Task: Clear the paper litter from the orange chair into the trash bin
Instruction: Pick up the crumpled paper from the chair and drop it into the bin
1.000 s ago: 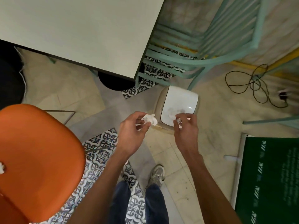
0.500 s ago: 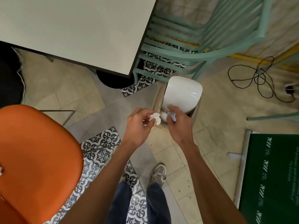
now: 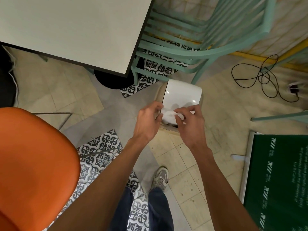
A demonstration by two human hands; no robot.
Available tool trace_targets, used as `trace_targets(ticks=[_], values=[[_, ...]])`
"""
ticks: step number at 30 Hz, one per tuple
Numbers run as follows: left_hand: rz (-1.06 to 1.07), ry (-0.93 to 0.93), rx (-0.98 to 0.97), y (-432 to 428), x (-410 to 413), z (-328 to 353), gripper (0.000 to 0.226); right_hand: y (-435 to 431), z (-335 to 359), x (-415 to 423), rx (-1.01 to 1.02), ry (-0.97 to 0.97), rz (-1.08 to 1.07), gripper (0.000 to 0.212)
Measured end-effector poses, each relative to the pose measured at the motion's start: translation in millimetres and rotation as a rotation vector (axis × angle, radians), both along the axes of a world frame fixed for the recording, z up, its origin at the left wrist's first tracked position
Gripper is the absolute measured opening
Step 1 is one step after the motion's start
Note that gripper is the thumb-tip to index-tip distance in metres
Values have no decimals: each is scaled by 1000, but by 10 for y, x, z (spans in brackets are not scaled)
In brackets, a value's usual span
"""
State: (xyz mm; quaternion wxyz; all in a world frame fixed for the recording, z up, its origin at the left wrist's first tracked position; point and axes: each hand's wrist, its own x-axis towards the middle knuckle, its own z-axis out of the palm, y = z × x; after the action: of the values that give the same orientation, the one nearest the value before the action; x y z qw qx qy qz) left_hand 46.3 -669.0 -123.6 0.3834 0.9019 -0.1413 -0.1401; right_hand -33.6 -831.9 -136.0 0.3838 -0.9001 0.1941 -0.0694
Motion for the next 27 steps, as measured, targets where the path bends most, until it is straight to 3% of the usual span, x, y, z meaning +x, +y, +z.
trace_targets(ticks=[4, 7, 11, 18, 27], values=[[-14, -70, 55, 20, 2, -68, 36, 21, 41, 18, -300, 214, 65, 31], [-21, -64, 48, 44, -11, -87, 39, 58, 49, 47, -353, 289, 104, 42], [-30, -49, 28, 103, -17, -88, 41, 123, 24, 74, -342, 261, 97, 44], [70, -18, -46, 443, -62, -7, 31, 369, 168, 67, -232, 132, 51, 24], [353, -49, -38, 1848, -195, 172, 11, 1461, 267, 148, -69, -17, 150, 18]])
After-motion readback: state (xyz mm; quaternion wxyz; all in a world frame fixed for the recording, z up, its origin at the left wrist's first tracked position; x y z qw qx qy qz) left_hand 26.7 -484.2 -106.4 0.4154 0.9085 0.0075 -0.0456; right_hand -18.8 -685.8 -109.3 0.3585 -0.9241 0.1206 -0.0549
